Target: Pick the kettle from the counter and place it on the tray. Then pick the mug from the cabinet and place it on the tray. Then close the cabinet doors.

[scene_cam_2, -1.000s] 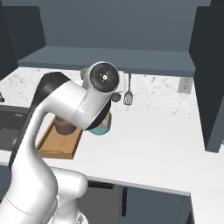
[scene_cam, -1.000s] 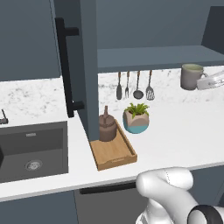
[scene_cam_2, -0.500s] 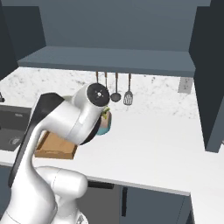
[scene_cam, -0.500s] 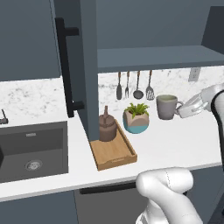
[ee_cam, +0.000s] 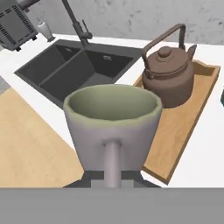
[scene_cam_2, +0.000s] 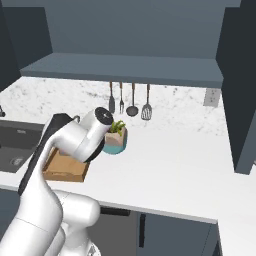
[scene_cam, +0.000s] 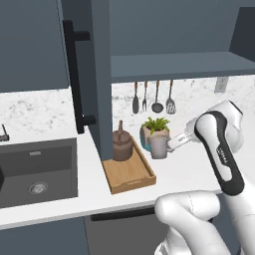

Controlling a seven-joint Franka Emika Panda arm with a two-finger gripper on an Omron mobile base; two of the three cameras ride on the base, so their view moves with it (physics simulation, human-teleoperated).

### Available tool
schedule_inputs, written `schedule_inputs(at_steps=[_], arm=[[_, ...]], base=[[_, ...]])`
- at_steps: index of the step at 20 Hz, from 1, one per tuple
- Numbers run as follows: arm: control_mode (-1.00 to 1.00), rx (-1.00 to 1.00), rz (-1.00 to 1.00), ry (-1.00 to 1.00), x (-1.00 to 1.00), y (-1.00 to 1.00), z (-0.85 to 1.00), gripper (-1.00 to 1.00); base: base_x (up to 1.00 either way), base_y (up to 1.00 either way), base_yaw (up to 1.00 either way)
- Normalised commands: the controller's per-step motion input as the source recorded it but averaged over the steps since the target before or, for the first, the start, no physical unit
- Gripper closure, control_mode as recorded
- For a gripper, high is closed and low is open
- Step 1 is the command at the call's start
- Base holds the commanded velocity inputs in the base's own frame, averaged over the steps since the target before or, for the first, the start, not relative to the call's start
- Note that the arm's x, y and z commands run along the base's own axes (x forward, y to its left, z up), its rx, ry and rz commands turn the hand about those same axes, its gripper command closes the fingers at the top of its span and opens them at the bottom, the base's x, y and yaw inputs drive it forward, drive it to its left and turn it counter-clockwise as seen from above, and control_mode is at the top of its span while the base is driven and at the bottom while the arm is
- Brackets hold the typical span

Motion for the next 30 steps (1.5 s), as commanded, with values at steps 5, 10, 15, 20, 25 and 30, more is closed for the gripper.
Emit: schedule_inputs(at_steps=[5,10,15,20,25,30], arm=[[-1.00,0.08,0.11,0.13,0.26,0.48,-0.77,1.00],[-1.00,0.12,0.08,0.00,0.51,0.27,-0.40,1.00],[-1.00,0.01,0.10,-0.02,0.51,0.24,-0.27,1.00],[-1.00,-0.02,0.06,-0.04,0.43,0.28,-0.10,1.00],[-1.00,-0.09,0.07,-0.08,0.31,0.09,-0.27,1.00],[-1.00,-0.14,0.09,-0.08,0.27,0.05,-0.40,1.00]], base=[[0.00,0.00,0.00],[0.00,0.00,0.00],[0.00,0.00,0.00],[0.00,0.00,0.00],[0.00,0.00,0.00],[0.00,0.00,0.00]])
